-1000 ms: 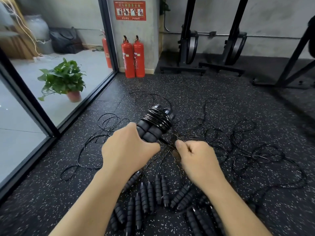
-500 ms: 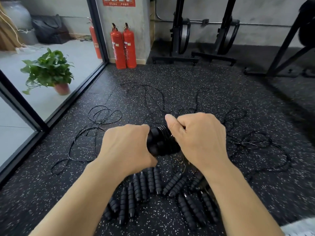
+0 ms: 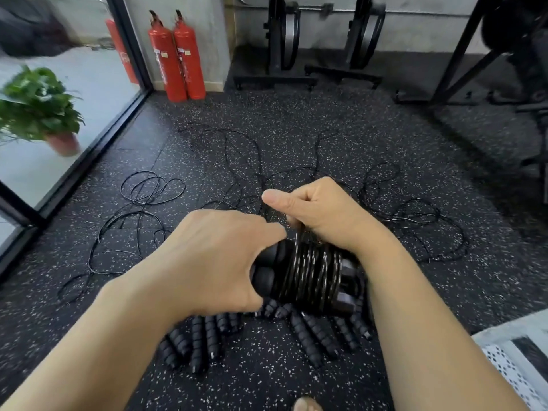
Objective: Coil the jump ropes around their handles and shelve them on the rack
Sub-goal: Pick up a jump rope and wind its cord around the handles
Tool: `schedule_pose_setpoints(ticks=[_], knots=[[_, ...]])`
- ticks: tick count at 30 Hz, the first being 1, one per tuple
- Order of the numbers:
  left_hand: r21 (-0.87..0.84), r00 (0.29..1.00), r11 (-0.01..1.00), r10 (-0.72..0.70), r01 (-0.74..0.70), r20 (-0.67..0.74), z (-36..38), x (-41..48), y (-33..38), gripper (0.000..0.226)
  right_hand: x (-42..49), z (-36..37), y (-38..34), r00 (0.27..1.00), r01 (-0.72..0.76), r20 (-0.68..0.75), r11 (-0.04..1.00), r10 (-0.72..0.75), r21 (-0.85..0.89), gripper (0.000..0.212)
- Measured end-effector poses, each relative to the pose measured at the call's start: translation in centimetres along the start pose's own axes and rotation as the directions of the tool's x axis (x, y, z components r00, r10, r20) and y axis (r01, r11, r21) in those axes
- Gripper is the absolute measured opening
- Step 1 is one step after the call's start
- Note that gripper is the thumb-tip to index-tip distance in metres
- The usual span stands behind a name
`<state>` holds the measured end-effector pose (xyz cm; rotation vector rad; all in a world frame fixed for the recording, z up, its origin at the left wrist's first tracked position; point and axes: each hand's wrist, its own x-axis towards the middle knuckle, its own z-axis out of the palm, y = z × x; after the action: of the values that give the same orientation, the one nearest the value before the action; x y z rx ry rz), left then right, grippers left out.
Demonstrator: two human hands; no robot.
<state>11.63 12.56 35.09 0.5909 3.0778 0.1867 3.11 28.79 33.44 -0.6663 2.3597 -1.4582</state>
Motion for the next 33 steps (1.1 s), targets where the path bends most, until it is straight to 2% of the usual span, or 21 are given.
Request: schedule_pose_setpoints(ticks=[2, 4, 8, 12, 14, 16, 17, 19, 21, 23, 26, 30, 33], knots=[[-0.040, 0.998, 0.998, 0.043, -0.045, -0.037, 0.0, 0.0, 0.3, 0.031, -0.2, -0.4, 0.6, 0.991, -0.094, 0.106, 0.992, 0.085, 0.085, 0.056], [-0.094, 0.997, 0.994, 0.054, -0.059, -0.052, -0.1, 0.0, 0.6, 0.030, -0.2, -0.3, 0.8, 0.963, -0.182, 0.227, 0.971, 0.145, 0.154, 0.066], [-0.207, 0.998, 0.978, 0.022, -0.034, -0.059, -0.5, 0.0, 0.6, 0.030, 0.5, 0.9, 0.8, 0.953, -0.246, 0.230, 0.945, 0.196, 0.217, 0.085], [-0.250, 0.998, 0.968, -0.032, 0.019, -0.047, -0.6, -0.1, 0.2, 0.033, 0.8, 1.3, 1.2, 0.950, -0.275, 0.236, 0.908, 0.206, 0.316, 0.067], [-0.307, 0.998, 0.951, -0.055, 0.042, -0.033, -0.9, -0.2, 0.2, 0.034, 0.9, 2.2, 2.4, 0.962, -0.246, 0.203, 0.896, 0.180, 0.371, 0.059], [-0.412, 0.988, 0.904, -0.144, 0.110, -0.053, -0.9, -0.2, -0.2, 0.038, 0.6, 3.4, 3.1, 0.971, -0.241, 0.069, 0.925, 0.231, 0.294, 0.036], [-0.476, 0.973, 0.865, -0.218, 0.159, -0.071, -0.7, -0.1, -0.8, 0.033, 0.5, 3.8, 2.9, 0.963, -0.265, 0.032, 0.928, 0.266, 0.261, 0.038], [-0.565, 0.926, 0.790, -0.360, 0.237, -0.115, -0.4, 0.1, -2.0, 0.031, 0.5, 4.1, 2.6, 0.932, -0.329, -0.033, 0.884, 0.360, 0.333, 0.042], [-0.584, 0.891, 0.750, -0.443, 0.310, -0.096, -0.3, 0.0, -3.1, 0.033, 0.8, 4.5, 1.3, 0.941, -0.283, -0.120, 0.930, 0.317, 0.232, 0.041], [-0.582, 0.875, 0.725, -0.481, 0.369, -0.045, -0.3, -0.2, -4.0, 0.039, 1.1, 4.9, 0.9, 0.953, -0.242, -0.149, 0.959, 0.264, 0.148, 0.042], [-0.565, 0.842, 0.702, -0.539, 0.433, -0.024, 0.1, -0.5, -5.3, 0.039, 1.0, 5.1, 0.7, 0.977, -0.197, -0.094, 0.980, 0.193, -0.031, 0.036], [-0.632, 0.748, 0.604, -0.661, 0.486, -0.057, 0.7, -0.7, -6.6, 0.034, 0.3, 5.5, -0.5, 0.990, -0.141, -0.041, 0.951, 0.135, -0.277, 0.038], [-0.626, 0.693, 0.573, -0.717, 0.528, -0.072, 0.7, -1.0, -7.0, 0.033, -0.4, 5.8, -1.7, 0.997, -0.068, 0.000, 0.926, 0.073, -0.372, 0.039]])
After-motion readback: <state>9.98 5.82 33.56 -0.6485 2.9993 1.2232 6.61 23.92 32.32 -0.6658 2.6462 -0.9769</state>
